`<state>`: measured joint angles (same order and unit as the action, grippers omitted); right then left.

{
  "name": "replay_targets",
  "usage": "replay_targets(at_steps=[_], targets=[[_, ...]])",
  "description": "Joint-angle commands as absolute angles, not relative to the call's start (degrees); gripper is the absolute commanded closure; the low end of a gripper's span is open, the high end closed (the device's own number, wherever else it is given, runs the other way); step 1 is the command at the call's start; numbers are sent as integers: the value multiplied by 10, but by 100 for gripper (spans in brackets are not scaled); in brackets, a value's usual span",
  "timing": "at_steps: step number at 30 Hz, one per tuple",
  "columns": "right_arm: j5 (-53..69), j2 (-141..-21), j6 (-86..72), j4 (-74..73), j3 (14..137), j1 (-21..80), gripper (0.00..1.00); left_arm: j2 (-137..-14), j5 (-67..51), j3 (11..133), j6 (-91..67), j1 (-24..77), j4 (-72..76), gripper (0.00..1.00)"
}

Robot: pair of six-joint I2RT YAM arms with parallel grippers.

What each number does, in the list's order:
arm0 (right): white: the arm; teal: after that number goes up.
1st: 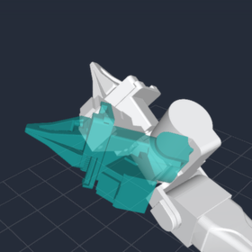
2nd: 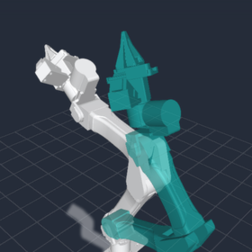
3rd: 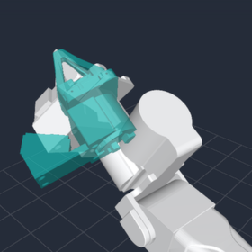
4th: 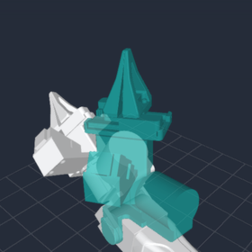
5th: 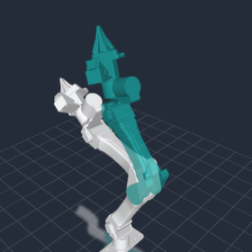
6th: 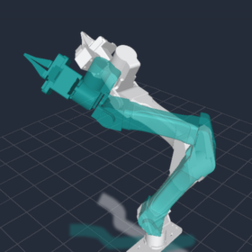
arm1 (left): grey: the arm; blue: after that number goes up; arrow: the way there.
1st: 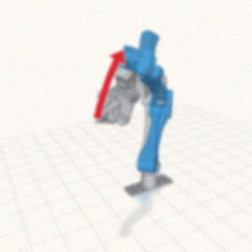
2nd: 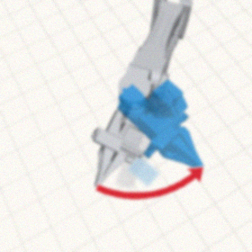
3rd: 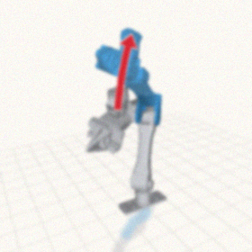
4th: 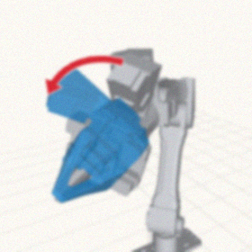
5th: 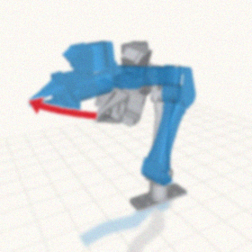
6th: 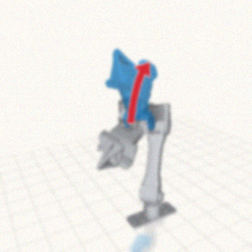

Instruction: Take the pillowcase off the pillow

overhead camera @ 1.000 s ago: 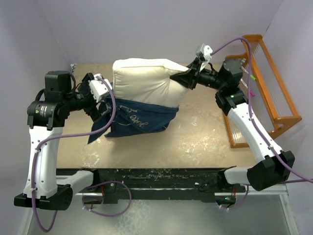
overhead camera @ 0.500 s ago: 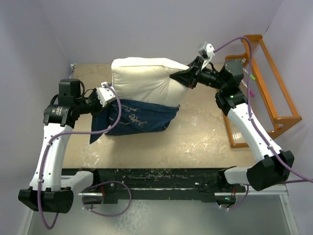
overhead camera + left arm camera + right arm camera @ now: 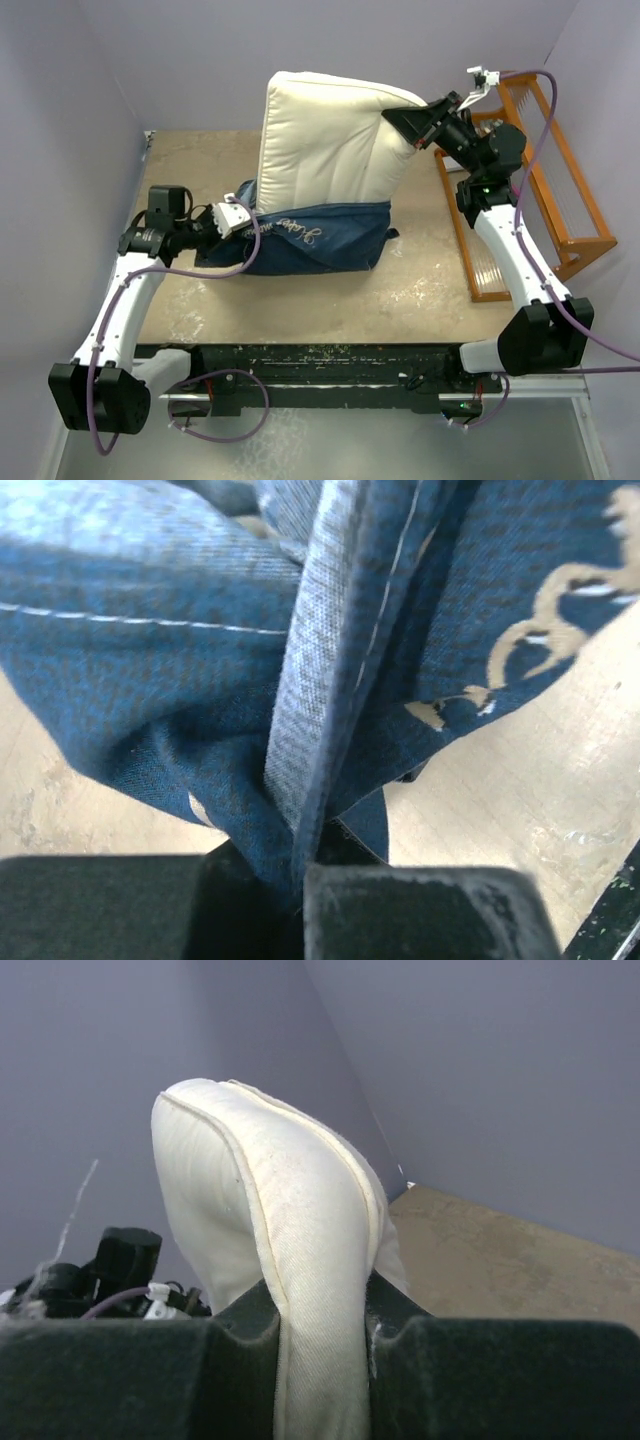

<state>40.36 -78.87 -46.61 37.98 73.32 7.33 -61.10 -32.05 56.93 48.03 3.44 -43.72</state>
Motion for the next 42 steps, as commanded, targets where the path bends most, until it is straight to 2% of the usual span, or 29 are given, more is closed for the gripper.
replay_targets(at_steps=[1,2,4,5,8,9,12,13,18,21,24,30,33,37,39,40,41,42], targets=[[268,-750,-555,574,738,48,100,-640,-268,540,526,29,-453,96],[267,-748,-552,574,735,48,100,-646,-266,538,529,29,-458,85],[272,-745,-543,575,731,48,100,-653,-266,544,533,29,-473,51],[276,-746,-542,580,731,48,100,-652,-270,548,534,29,-481,41],[309,-758,-554,607,741,52,100,-638,-303,611,495,28,-502,26],[320,-761,-555,614,743,57,100,-633,-324,646,483,28,-516,23],[337,-760,-528,604,746,76,100,-637,-397,773,415,29,-550,3],[346,-761,-511,594,751,88,100,-644,-418,817,391,29,-561,0],[374,-777,-364,453,800,192,100,-694,-494,1010,310,34,-552,1],[350,-794,-261,326,835,258,100,-729,-477,1108,312,65,-558,1],[321,-817,-185,255,857,312,100,-744,-437,1153,342,107,-556,1],[291,-858,-115,186,894,391,100,-772,-402,1168,412,165,-648,1],[289,-873,-100,169,911,419,100,-762,-363,1117,442,191,-666,1],[291,-879,-101,159,923,431,100,-725,-309,1031,464,197,-614,0],[300,-870,-130,180,911,431,100,-719,-290,1010,468,197,-600,8],[296,-862,-143,192,903,428,100,-717,-278,1002,466,197,-593,17],[286,-852,-153,201,895,423,92,-716,-269,996,462,197,-586,29],[276,-845,-167,209,887,416,77,-714,-263,990,457,197,-577,44]])
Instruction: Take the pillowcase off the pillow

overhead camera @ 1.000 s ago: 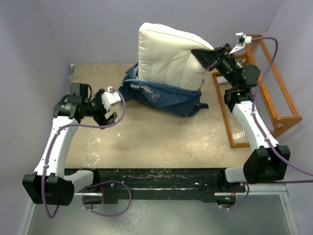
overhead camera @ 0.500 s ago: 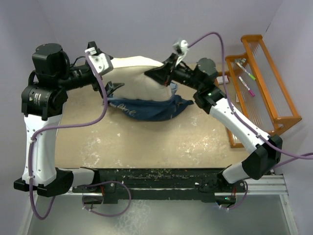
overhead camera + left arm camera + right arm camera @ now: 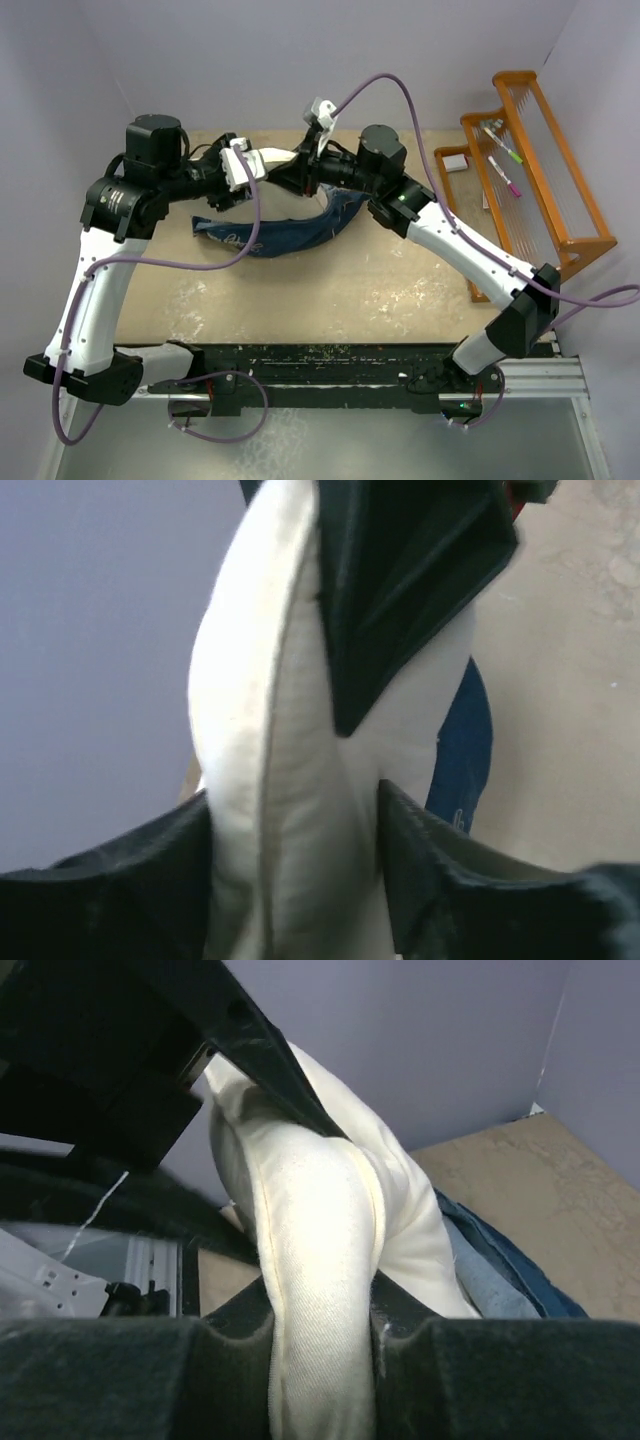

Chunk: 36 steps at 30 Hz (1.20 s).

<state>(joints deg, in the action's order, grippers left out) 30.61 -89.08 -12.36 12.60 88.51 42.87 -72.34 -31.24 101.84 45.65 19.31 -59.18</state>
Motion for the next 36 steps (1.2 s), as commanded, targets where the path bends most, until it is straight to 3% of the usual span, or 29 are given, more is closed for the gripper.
replay_targets(at_steps=[1,2,4,5,8,19,33,36], targets=[[270,-838,-188,219,880,406,64,-712,-259,984,453,197,-569,62],[262,-831,-213,223,870,392,54,-708,-257,978,448,197,-560,81],[245,-814,-270,233,844,355,33,-697,-254,972,436,197,-542,100],[235,-801,-300,237,822,336,27,-693,-253,973,432,197,-537,100],[171,-767,-337,223,746,291,22,-689,-254,991,431,197,-547,100],[115,-778,-394,226,612,267,21,-688,-270,1051,425,197,-608,100],[141,-890,-460,314,641,321,26,-688,-285,1055,414,197,-617,100],[127,-913,-461,310,652,335,35,-687,-285,1055,414,197,-618,100]])
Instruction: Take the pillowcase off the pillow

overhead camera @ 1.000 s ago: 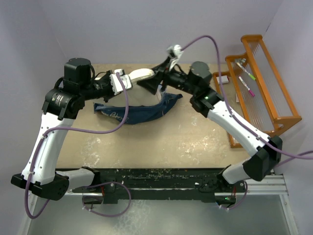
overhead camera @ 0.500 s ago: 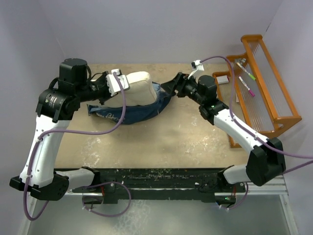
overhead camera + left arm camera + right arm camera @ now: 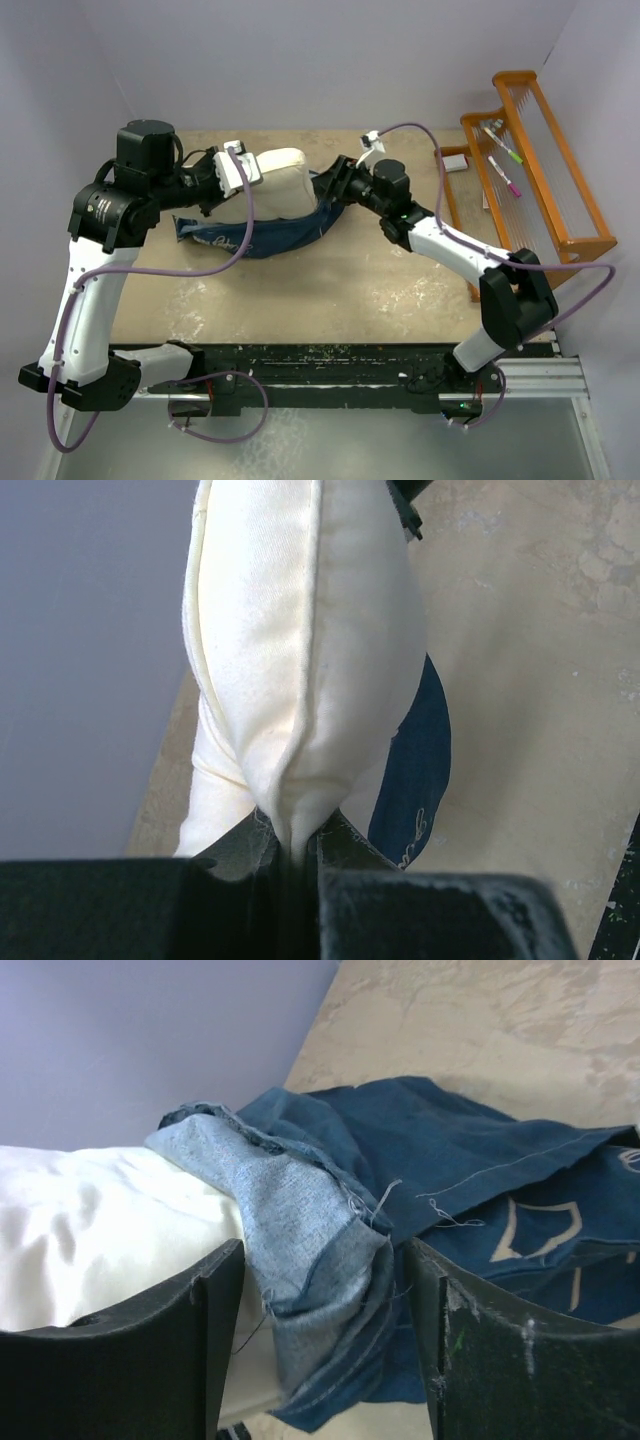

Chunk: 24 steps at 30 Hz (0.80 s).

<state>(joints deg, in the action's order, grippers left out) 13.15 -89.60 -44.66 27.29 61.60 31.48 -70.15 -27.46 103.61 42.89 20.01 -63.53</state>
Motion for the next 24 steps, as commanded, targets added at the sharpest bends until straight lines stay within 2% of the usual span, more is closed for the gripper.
replay_targets(at_steps=[1,7,9,18,24], targets=[[117,-918,-465,306,653,335,42,-685,-285,1055,414,197,-619,100],[48,-943,-477,262,644,323,91,-686,-297,1092,403,197,-635,100],[32,-958,-471,249,643,316,99,-691,-304,1122,396,197,-646,100],[-20,-1027,-458,238,607,311,100,-704,-302,1268,381,197,-674,100],[-47,-1052,-451,251,545,312,100,-658,-237,1230,368,197,-540,100]])
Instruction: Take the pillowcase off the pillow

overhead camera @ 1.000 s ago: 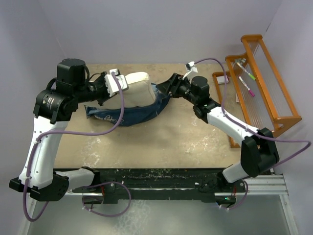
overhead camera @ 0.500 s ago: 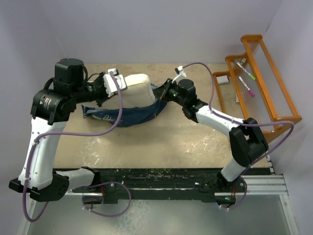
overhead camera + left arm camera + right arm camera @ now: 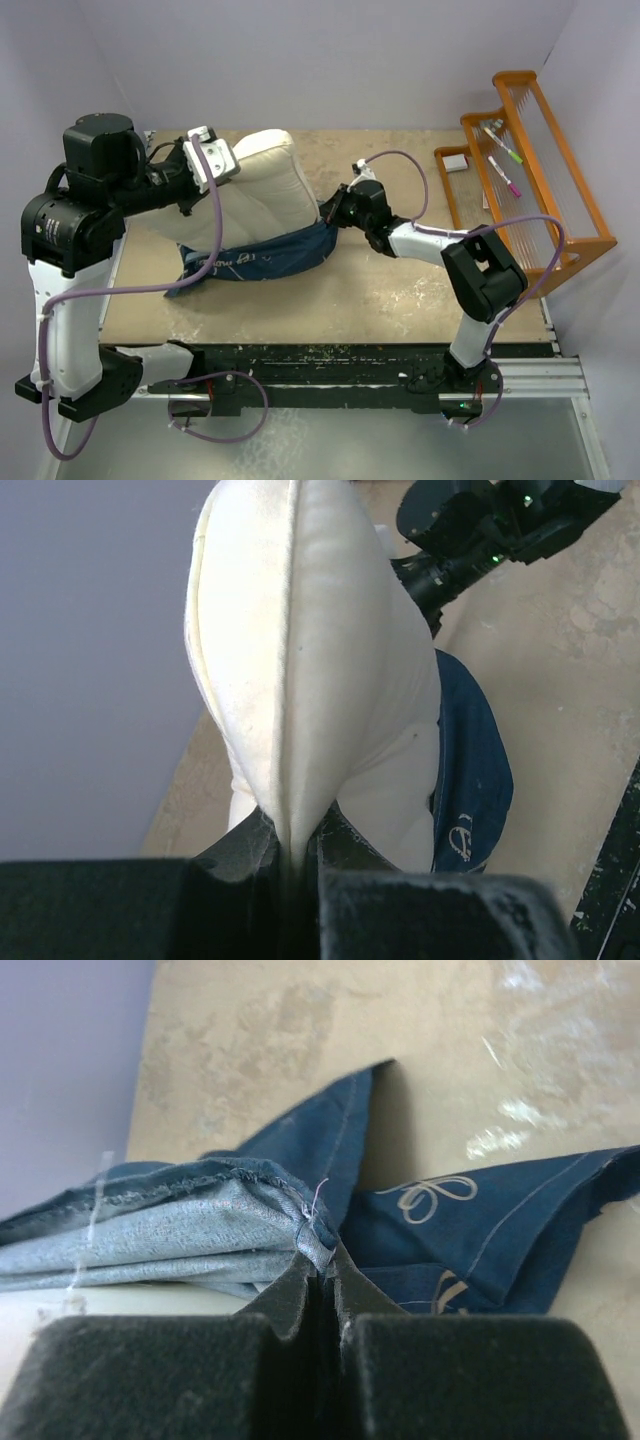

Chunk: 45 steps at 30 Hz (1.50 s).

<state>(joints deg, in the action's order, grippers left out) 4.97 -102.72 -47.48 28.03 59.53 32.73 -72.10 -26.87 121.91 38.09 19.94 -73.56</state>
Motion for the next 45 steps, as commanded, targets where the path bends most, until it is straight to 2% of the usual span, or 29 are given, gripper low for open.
replay_targets(at_steps=[1,5,7,10,11,16,19,25,32,36,38,39,40,41,42,43,44,45], targets=[[-57,-1050,-446,257,533,311,100,-651,-228,1215,365,197,-514,100],[-70,-1014,-396,300,499,312,100,-638,-212,1170,346,197,-442,100],[-37,-966,-368,311,498,312,98,-651,-232,1174,345,197,-465,100],[16,-876,-272,289,540,311,61,-685,-274,1199,347,197,-537,100],[36,-852,-239,265,566,311,52,-692,-284,1197,348,197,-557,100],[117,-763,-130,170,695,311,21,-708,-321,1163,349,197,-604,100],[186,-732,-97,155,737,311,11,-716,-342,1160,351,197,-622,100],[375,-753,-71,139,834,322,0,-743,-385,1184,357,197,-679,100],[483,-826,25,-14,949,393,0,-752,-398,1194,358,197,-694,100],[501,-842,33,-13,946,415,1,-753,-397,1192,355,197,-689,100],[496,-856,20,1,944,418,6,-751,-399,1188,352,197,-681,100],[482,-866,11,6,947,419,11,-751,-400,1188,346,197,-675,99],[460,-874,-5,16,946,419,21,-751,-398,1189,342,197,-670,88],[425,-878,-19,33,943,415,39,-750,-397,1189,337,197,-666,65],[381,-880,-41,59,935,402,61,-748,-393,1189,334,197,-665,37],[352,-879,-75,90,923,381,80,-746,-383,1186,331,197,-665,18],[350,-878,-117,129,909,350,92,-743,-369,1178,327,197,-664,6],[368,-873,-168,182,887,318,98,-735,-351,1164,327,197,-661,1]])
